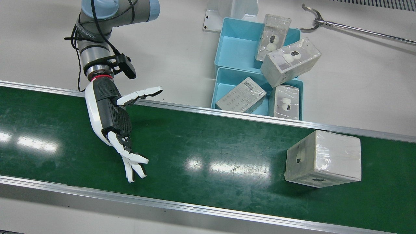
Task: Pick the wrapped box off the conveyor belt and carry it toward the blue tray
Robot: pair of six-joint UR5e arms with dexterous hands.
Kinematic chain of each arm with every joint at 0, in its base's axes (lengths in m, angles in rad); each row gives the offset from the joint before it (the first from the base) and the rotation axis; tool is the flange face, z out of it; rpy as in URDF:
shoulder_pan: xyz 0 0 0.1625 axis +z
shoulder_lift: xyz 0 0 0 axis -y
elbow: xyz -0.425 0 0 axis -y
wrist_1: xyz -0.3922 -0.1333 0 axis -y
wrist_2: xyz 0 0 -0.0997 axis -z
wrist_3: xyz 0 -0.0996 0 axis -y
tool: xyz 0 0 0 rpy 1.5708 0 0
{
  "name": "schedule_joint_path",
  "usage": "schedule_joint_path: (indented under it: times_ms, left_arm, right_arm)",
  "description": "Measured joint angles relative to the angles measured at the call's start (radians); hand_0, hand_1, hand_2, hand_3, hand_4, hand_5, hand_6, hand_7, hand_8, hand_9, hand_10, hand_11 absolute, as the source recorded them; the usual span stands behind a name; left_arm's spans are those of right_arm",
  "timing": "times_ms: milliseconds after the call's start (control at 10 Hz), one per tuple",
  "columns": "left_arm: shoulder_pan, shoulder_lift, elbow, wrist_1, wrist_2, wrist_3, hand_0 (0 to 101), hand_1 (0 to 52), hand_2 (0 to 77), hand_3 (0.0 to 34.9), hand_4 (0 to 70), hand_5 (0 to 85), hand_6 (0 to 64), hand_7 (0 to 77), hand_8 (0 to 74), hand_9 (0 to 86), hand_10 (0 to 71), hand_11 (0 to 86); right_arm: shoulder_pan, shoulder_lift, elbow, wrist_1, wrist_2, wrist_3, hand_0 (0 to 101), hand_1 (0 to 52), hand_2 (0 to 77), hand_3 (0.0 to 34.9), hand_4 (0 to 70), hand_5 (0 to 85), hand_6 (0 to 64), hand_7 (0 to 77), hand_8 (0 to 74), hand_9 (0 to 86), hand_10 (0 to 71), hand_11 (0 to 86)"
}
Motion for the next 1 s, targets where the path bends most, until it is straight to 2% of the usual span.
schedule_joint_path:
  times_ms: [1000]
  left_arm:
    - [0.000,0.000,0.000,0.000,0.000,0.000,0,0.0,1.1,0.0,0.0,1.1,0.5,0.5,0.5,0.0,0.5,0.5]
  right_arm:
    - [-0.007,0.001,-0.009,-0.001,0.001,-0.008,47,13.1,10.4,0.0,12.0,21.3,3.8,3.8,0.5,3.8,0.0,0.5]
